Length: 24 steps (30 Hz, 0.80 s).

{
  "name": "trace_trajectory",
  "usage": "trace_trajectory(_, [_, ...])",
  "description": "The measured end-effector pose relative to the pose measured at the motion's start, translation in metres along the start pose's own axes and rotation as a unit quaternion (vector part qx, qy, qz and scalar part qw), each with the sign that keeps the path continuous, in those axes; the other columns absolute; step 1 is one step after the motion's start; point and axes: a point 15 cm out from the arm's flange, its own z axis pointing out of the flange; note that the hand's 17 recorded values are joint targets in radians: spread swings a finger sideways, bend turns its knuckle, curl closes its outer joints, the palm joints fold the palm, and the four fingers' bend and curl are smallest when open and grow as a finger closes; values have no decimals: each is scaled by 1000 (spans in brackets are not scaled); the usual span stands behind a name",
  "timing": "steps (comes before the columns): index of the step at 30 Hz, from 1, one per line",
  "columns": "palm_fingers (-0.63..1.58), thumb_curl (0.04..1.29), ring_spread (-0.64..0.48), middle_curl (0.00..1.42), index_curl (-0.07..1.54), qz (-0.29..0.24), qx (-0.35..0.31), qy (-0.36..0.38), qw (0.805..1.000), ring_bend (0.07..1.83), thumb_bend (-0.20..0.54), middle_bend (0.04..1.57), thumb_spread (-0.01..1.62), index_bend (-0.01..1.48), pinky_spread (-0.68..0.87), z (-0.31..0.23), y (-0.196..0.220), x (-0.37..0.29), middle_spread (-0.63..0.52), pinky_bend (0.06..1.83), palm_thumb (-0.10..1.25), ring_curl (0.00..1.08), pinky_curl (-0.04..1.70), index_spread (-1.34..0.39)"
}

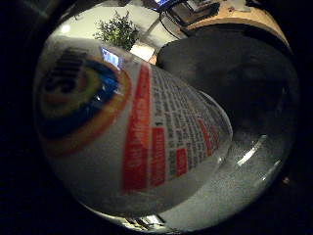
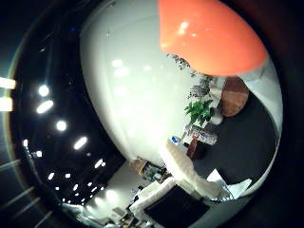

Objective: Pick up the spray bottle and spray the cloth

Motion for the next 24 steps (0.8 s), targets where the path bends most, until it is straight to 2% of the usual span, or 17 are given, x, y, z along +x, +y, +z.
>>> trace_trajectory(2, [527, 553, -34, 354, 247, -1, 0, -1, 1000, 855, -15, 379, 1062, 143, 342, 3, -4, 0, 12, 980, 697, 370, 198, -177])
trace_trajectory(3, [728, 555, -186, 390, 226, 0, -2, -3, 1000, 986, -15, 475, 1051, 121, 112, 6, -3, 0, -117, 1065, 718, 407, 203, -240])
trace_trajectory(4, [838, 560, -233, 405, 222, 3, -2, -4, 1000, 1048, -12, 501, 1029, 123, -21, 8, -2, 0, -163, 1127, 739, 429, 227, -276])
trace_trajectory(5, [929, 573, -307, 445, 211, 4, -2, -5, 1000, 1115, -19, 575, 955, 124, -233, 10, -2, 0, -264, 1200, 779, 461, 255, -337])
trace_trajectory(6, [983, 582, -338, 479, 208, 5, -1, -6, 1000, 1146, -23, 628, 891, 144, -365, 11, -2, -1, -340, 1225, 807, 480, 277, -395])
trace_trajectory(8, [1095, 592, -342, 528, 215, 11, 2, -12, 1000, 1176, -25, 713, 834, 161, -445, 16, 1, -4, -391, 1231, 834, 500, 300, -446])
trace_trajectory(11, [1311, 602, -306, 611, 304, 14, 7, -20, 1000, 1176, -28, 892, 789, 299, -464, 21, 1, -11, -385, 1236, 862, 513, 344, -515])
trace_trajectory(13, [1400, 611, -276, 638, 416, 14, 9, -25, 1000, 1204, -10, 972, 854, 545, -447, 22, 1, -15, -342, 1197, 882, 524, 361, -514])
trace_trajectory(15, [1397, 627, -253, 654, 521, 10, 9, -31, 999, 1230, 10, 1038, 964, 772, -418, 23, 1, -19, -296, 1204, 925, 532, 387, -446])
trace_trajectory(17, [1373, 663, -245, 668, 581, 4, 8, -34, 999, 1253, 51, 1098, 1031, 911, -391, 22, 0, -23, -260, 1225, 1004, 539, 414, -384])
trace_trajectory(21, [1306, 738, -230, 683, 626, -11, 10, -39, 999, 1319, 60, 1196, 1075, 1027, -348, 19, -9, -35, -210, 1279, 1052, 557, 471, -302])
trace_trajectory(24, [1283, 785, -227, 682, 630, -24, -3, -34, 999, 1346, 54, 1229, 1067, 1058, -334, 16, -6, -38, -197, 1288, 1071, 562, 494, -285])
